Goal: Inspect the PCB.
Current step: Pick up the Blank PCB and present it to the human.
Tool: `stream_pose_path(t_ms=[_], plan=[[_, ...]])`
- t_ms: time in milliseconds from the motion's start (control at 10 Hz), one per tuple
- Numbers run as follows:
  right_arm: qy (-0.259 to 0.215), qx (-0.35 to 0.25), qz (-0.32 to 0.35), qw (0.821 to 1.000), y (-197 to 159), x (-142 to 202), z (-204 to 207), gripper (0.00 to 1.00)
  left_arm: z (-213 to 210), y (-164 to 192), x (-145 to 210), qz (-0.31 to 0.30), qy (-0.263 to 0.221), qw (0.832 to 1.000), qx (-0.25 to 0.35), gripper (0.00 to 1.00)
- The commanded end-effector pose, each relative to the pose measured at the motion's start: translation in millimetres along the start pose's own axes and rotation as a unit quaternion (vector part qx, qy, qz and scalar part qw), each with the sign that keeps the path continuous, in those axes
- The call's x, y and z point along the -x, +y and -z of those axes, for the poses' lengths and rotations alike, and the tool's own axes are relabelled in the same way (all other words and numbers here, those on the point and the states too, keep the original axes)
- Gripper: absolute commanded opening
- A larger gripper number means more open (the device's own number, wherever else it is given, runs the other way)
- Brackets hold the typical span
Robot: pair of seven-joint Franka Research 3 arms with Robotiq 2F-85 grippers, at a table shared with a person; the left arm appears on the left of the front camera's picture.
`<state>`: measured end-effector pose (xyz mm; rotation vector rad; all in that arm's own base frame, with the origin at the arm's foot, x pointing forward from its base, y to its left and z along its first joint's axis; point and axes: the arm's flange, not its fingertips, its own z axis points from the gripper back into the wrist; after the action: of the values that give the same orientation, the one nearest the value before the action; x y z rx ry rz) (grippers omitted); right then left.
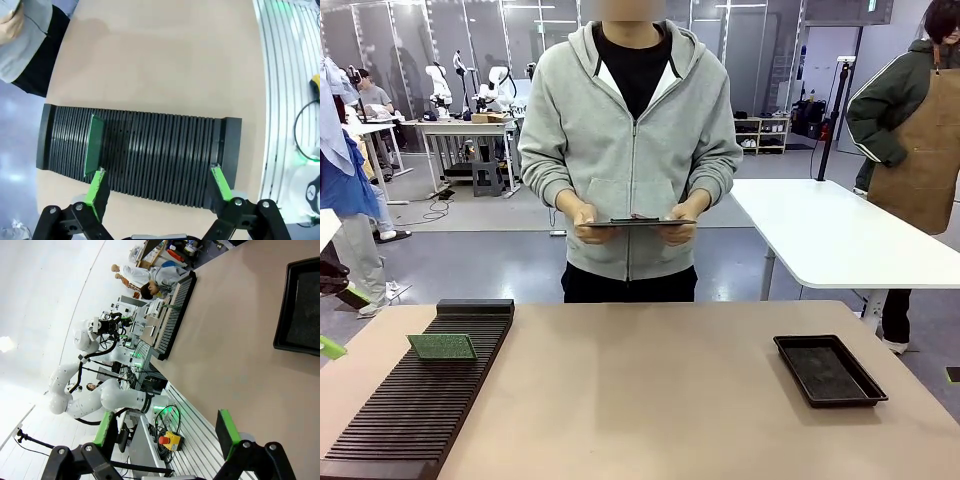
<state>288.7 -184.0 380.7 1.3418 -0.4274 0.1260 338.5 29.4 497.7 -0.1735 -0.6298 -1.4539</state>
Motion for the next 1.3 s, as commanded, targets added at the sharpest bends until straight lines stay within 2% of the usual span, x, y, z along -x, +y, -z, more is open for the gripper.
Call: stream_pose_path(t_ms=[0,300,700,1200], plan=[[-0.001,-0.002,-0.002,1.000,0.8,0.3,-0.3,1.00,20.4,5.4,-9.1,-0.002,0.026,1.000,0.012,1.00],[-0.001,-0.002,-0.002,1.000,0.8,0.3,-0.3,1.00,64.1,27.6,-20.6,0.005,0.074,0.997,0.020,1.00],[-0.001,-0.002,-0.002,1.000,0.8,0.3,-0.3,1.00,109.1,67.1,-21.0,0.015,0.159,0.987,-0.015,1.00],[-0.001,-0.002,-0.002,1.000,0.8,0.3,-0.3,1.00,138.6,124.0,-1.0,0.076,0.221,0.972,0.019,1.00]])
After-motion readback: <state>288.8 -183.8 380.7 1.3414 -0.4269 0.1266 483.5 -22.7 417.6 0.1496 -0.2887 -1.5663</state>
